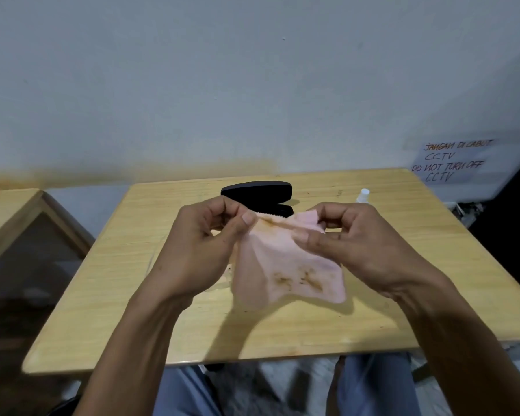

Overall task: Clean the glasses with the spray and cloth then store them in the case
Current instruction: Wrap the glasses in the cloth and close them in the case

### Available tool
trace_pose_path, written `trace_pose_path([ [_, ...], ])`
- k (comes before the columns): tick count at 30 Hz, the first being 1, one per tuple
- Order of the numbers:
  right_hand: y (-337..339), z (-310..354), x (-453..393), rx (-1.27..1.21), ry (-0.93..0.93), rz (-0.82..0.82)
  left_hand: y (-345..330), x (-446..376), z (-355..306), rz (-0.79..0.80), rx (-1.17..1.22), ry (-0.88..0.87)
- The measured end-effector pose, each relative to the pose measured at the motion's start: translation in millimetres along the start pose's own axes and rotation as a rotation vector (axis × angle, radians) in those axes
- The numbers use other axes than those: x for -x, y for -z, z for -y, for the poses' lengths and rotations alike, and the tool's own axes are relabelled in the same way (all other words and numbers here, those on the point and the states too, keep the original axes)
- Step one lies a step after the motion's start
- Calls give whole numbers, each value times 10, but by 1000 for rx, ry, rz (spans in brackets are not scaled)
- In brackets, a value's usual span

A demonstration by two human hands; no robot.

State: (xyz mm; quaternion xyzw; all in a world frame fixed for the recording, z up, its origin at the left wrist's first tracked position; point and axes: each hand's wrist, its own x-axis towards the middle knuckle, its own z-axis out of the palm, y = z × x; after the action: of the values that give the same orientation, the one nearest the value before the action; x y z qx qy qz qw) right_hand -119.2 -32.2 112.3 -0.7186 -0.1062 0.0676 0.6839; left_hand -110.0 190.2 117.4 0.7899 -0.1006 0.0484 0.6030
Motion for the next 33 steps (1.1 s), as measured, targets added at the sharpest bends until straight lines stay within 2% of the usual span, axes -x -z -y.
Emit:
trace_pose_path([
  [2, 43, -10, -23, 62, 3, -69, 26, -8, 12, -23, 23, 11],
  [5, 70, -8, -55, -43, -38, -154, 49, -8, 34, -29, 36, 29],
  [9, 16, -1, -89, 1, -30, -146, 38, -23, 19, -3, 48, 33],
  [16, 25, 27, -147, -94, 69, -213, 139, -45, 19, 83, 74, 73],
  [23, 22, 65, -180, -18, 129, -331, 146, -89, 2, 38, -133, 49],
  [28, -13, 185, -174, 115, 185, -183, 83, -82, -36, 46, -162, 67],
  [31, -84, 263, -189, 141, 137, -15, -33, -98, -89, 144, 30, 37],
  [33, -104, 285, -191, 136, 107, 35, -99, -96, -116, 189, 108, 20],
])
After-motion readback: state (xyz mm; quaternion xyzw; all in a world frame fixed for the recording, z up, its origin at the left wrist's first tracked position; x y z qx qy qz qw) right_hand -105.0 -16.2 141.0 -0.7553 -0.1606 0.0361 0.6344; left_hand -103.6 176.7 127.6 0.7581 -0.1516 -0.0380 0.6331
